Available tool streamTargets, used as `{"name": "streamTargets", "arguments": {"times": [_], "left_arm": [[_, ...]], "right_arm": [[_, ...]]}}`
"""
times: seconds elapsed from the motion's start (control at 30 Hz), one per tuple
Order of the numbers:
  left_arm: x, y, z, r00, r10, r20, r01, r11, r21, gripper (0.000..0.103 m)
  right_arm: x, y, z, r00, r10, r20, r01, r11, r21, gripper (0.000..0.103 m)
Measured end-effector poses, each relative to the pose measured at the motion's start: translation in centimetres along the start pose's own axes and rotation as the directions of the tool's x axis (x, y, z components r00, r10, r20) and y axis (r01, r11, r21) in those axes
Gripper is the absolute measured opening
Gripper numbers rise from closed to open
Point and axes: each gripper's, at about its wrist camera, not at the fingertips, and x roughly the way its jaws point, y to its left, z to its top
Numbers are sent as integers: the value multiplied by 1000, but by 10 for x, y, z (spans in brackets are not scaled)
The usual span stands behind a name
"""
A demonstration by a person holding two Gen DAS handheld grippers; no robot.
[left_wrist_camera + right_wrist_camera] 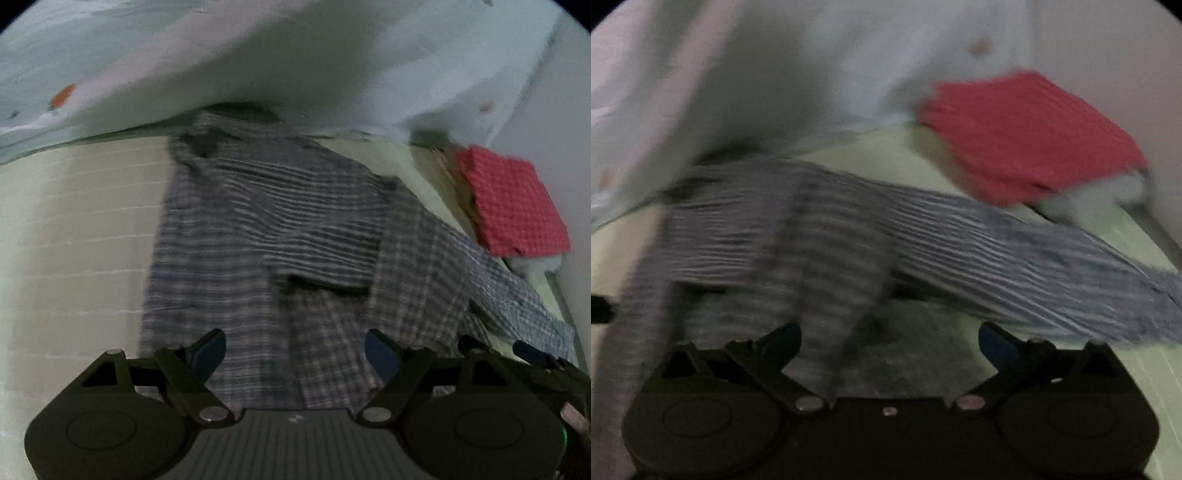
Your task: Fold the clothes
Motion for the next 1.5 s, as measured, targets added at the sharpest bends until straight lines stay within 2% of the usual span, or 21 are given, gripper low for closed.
{"name": "streamTargets", "arguments": {"times": [0.13, 0.23, 0.3, 0.4, 0.43, 0.47, 0.57, 0.77, 1.0, 1.27, 1.5], "left_arm": [[22, -29, -1, 997, -53, -62, 58, 995, 76, 83], [35, -49, -3, 991, -84, -103, 97, 986, 133, 76], [43, -59, -6, 987, -86, -133, 108, 980, 166, 64], [59, -67, -11, 977, -92, -194, 126, 978, 169, 39], [63, -66, -12, 975, -86, -207, 119, 981, 155, 24], [67, -64, -13, 972, -79, -219, 112, 984, 142, 13], [73, -60, -16, 968, -65, -244, 94, 990, 109, 3], [54, -47, -19, 974, -80, -210, 98, 992, 76, 1], [16, -46, -29, 983, -124, -135, 131, 990, 46, 0], [-31, -40, -56, 992, -111, -59, 113, 993, 25, 0], [-65, -14, -86, 993, -114, -36, 111, 991, -71, 0]], "right_arm": [[23, -34, -13, 995, -85, -56, 88, 996, 35, 103], [29, -44, -20, 995, -94, -31, 95, 995, 25, 103], [31, -44, -21, 996, -85, -19, 85, 996, 14, 103], [31, -44, -23, 997, -78, 1, 78, 997, 6, 103], [30, -43, -23, 997, -80, 7, 80, 997, 6, 103], [30, -43, -24, 997, -81, 11, 81, 997, 6, 103], [32, -43, -22, 997, -82, 11, 82, 997, 9, 103], [31, -43, -21, 996, -90, -5, 90, 996, 22, 103], [18, -36, -31, 996, -80, -39, 81, 997, 11, 103], [-7, -22, -43, 998, -48, -29, 47, 998, -46, 103], [-35, -3, -59, 1000, -1, -10, -1, 992, -124, 103]]}}
